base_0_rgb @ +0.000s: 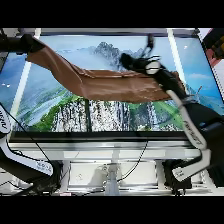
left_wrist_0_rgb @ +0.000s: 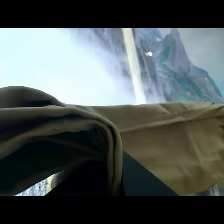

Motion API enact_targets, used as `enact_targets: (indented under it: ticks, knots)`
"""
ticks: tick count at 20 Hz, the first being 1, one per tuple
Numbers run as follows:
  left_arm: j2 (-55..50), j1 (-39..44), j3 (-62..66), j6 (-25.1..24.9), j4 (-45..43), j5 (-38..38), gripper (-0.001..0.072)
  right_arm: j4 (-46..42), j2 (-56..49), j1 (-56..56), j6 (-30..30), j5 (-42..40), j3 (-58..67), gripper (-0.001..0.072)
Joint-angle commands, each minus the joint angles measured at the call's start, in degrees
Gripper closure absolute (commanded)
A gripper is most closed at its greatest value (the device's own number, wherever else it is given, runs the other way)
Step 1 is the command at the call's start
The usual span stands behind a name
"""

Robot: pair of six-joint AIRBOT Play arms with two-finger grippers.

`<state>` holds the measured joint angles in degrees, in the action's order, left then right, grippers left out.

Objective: Fold the clothes and pants, and hang the long-sleeved shirts on hangers.

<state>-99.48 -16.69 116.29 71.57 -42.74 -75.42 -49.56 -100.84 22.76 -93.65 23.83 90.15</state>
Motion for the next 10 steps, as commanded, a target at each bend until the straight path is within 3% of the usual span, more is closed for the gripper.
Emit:
enact_targets:
  ticks: [1,5,8,10]
  knots:
    - [1.57,2.34,0.04,0.5,2.29,0.04,0.069,-0.15,-12.41,7.28,-5.44,2.69,12.04,0.0675]
    - [1.62,3.02,0.04,0.46,12.61,0.15,0.069,-0.17,-21.75,12.07,-12.24,3.15,22.01,0.0675]
    - [1.62,3.82,0.0,0.48,13.25,0.13,0.069,0.13,-27.23,14.53,-18.86,3.1,28.0,0.0675]
    - [1.55,4.79,-0.07,0.48,13.22,0.17,0.069,0.39,-28.06,16.28,-20.2,1.81,28.04,0.0675]
